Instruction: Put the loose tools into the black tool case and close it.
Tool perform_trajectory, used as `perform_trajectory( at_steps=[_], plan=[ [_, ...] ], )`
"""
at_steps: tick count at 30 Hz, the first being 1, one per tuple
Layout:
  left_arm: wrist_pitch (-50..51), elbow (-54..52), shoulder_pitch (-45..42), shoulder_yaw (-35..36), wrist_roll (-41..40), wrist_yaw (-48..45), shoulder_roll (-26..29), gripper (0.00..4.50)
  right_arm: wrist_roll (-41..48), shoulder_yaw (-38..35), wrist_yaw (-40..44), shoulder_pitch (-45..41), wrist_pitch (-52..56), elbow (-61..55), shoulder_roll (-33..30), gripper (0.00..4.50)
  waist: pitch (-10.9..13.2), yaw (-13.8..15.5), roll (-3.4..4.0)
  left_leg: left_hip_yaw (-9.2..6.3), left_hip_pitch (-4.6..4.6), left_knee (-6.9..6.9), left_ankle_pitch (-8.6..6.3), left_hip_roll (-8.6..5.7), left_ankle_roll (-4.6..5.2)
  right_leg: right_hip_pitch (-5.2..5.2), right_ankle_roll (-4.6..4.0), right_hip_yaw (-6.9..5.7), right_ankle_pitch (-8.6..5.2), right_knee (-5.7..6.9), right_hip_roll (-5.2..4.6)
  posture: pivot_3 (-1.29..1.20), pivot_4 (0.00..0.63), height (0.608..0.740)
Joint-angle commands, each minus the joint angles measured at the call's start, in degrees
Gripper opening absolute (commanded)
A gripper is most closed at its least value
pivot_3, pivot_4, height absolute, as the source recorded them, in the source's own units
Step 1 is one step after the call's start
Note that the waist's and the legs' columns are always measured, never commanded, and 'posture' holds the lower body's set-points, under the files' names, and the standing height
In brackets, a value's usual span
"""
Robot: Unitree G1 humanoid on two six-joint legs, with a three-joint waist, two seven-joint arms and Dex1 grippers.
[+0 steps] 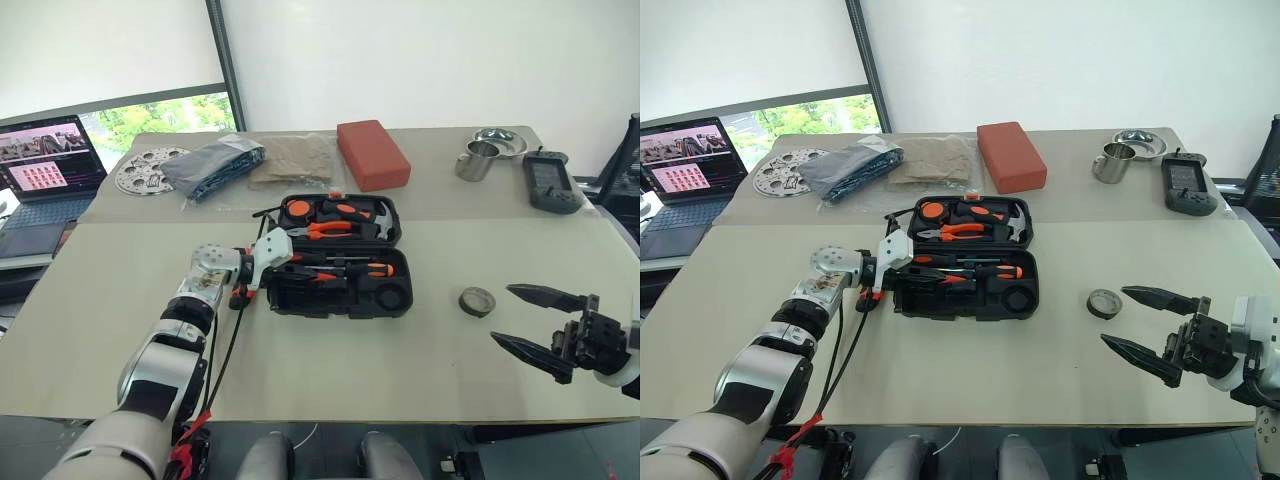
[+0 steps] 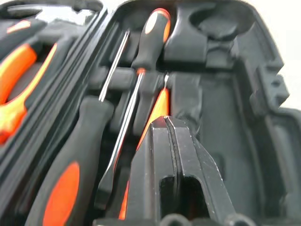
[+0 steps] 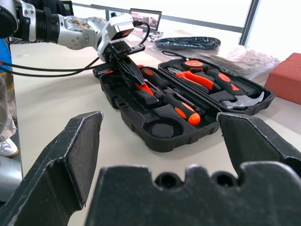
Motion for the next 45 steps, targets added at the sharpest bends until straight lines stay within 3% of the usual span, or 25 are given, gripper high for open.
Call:
perform_trajectory(
  at_steps=[1,11,16,20,25,29,35,45],
  plan=[
    [-1.5,2.3,-1.5,-0.6,2.7,2.4,0.9,0.04,0.4,-0.8,0.1,-0.7,-1.0,-1.1,-0.6,4.50,0.0,0.0,0.00,0.00,0.01,0.00,0.00,0.00,0.00,0.01,0.00,0.00,0.00,0.00,0.00,0.00,0.150,0.707],
    [-1.3,4.1,-1.9,-0.2,3.3,3.6,0.4,0.04,0.2,-0.4,0.3,-1.7,-0.9,-0.5,-0.8,4.50,-0.1,-0.2,0.08,0.01,0.13,0.00,0.00,0.01,0.00,0.05,0.17,0.01,-0.10,0.09,0.00,0.00,0.150,0.707],
    [2.2,-3.5,-2.6,6.6,-2.6,9.7,1.5,0.04,0.1,-0.5,0.0,-1.7,-0.9,-0.9,-0.8,4.50,0.0,-0.2,0.02,0.00,0.10,0.00,0.00,0.01,0.00,0.03,0.17,0.01,-0.10,0.10,0.01,0.00,0.150,0.707],
    [12.9,-22.0,4.3,13.2,-8.6,16.3,3.3,1.03,0.1,-0.6,-0.3,-0.8,-1.1,-1.8,-0.2,4.50,-0.1,-0.3,0.10,-0.03,0.02,-0.01,0.00,0.04,0.00,-0.01,0.12,0.00,-0.07,0.09,0.00,0.00,0.150,0.707],
    [35.5,-53.6,20.2,18.3,-12.9,28.1,6.0,2.97,0.5,-0.8,-0.7,-0.4,-1.1,-2.3,0.2,4.50,-0.2,-0.5,0.30,-0.24,0.12,-0.17,0.00,0.17,-0.01,0.03,-0.01,0.07,0.00,0.24,-0.11,0.00,0.150,0.707],
    [49.0,-67.2,28.4,20.9,-11.5,38.6,6.3,4.33,0.8,-0.5,-0.7,-0.9,-1.1,-2.1,0.5,4.50,-0.2,0.0,0.29,-0.32,0.34,-0.12,0.00,0.15,-0.02,0.13,0.01,0.08,0.00,0.16,-0.18,0.00,0.150,0.707],
    [58.4,-73.4,34.9,20.5,-9.2,46.2,6.8,4.42,2.9,0.9,0.7,-2.7,1.5,-2.0,-0.1,4.50,0.0,0.1,0.06,-0.23,0.69,-0.13,0.02,0.11,-0.07,0.73,0.16,0.03,-0.11,-0.11,-0.17,0.00,0.150,0.707],
    [60.6,-72.5,37.1,17.8,-8.5,51.9,3.8,4.42,2.9,2.5,0.3,-4.6,4.3,-3.8,-0.7,4.50,0.0,0.1,-0.01,-0.23,0.63,-0.14,0.01,0.10,-0.07,0.71,0.03,0.03,-0.04,-0.19,-0.19,0.00,0.150,0.707]
  ],
)
